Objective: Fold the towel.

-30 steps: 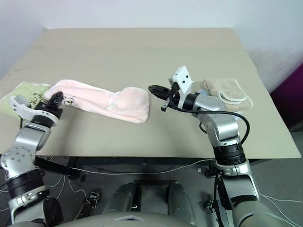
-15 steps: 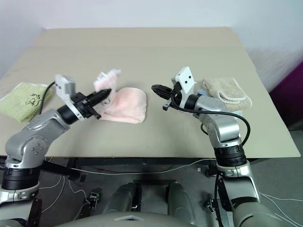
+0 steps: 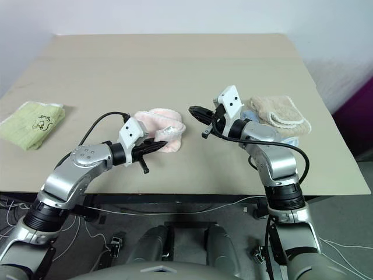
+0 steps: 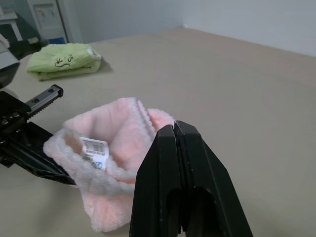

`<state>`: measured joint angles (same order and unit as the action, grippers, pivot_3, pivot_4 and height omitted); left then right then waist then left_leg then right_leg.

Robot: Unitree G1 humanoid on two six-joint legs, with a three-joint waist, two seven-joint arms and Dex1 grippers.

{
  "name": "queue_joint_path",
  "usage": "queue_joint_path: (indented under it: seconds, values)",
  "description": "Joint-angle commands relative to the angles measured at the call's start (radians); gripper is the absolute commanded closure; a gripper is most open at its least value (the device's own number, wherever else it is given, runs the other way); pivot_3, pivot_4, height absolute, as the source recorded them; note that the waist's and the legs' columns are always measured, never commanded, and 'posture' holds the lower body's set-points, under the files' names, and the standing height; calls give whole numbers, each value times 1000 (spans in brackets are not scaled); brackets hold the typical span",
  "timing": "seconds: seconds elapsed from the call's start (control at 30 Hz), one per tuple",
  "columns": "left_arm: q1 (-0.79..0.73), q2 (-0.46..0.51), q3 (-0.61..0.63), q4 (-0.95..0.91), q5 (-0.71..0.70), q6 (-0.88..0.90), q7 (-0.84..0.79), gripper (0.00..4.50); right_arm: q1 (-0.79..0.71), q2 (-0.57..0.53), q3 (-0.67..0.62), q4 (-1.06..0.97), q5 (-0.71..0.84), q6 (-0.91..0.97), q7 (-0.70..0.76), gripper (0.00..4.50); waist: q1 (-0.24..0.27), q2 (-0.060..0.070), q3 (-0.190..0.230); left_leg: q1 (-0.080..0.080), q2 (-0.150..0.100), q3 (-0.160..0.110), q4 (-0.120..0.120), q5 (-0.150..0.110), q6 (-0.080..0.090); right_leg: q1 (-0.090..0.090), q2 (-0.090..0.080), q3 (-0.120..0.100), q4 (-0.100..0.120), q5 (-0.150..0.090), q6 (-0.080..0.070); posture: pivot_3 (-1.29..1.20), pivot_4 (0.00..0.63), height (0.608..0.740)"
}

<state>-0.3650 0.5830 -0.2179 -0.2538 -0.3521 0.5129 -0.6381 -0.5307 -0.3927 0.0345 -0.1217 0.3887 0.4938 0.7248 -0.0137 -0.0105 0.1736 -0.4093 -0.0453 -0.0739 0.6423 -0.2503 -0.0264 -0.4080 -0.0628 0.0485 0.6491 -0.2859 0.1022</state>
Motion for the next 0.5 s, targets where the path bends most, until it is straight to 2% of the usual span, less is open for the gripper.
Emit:
queue_joint_path:
  seconds: [0.03,0.23,0.43,0.5]
  values:
    - [-21,-31,39,-9,14,0,25,4464,-8,-5,-14,-43,16,-9,3,4500,0,0,0,0,0,0,0,0,0,0,0,0,0,0,0,0,150,740]
    - [-60,-107,61,10,38,52,95,4464,-16,-1,-3,-40,14,-7,12,4500,1,0,0,0,0,0,1,0,0,0,0,0,0,0,0,0,150,740]
    - [-72,-124,36,31,82,68,100,4464,-14,2,2,-45,13,-5,10,4500,-1,0,0,0,0,0,1,0,0,0,0,-1,0,0,0,0,150,740]
    - [-68,-133,50,31,68,75,91,4018,-13,3,2,-48,14,-3,8,4500,0,0,0,0,0,0,1,0,0,0,1,-1,0,0,0,0,150,740]
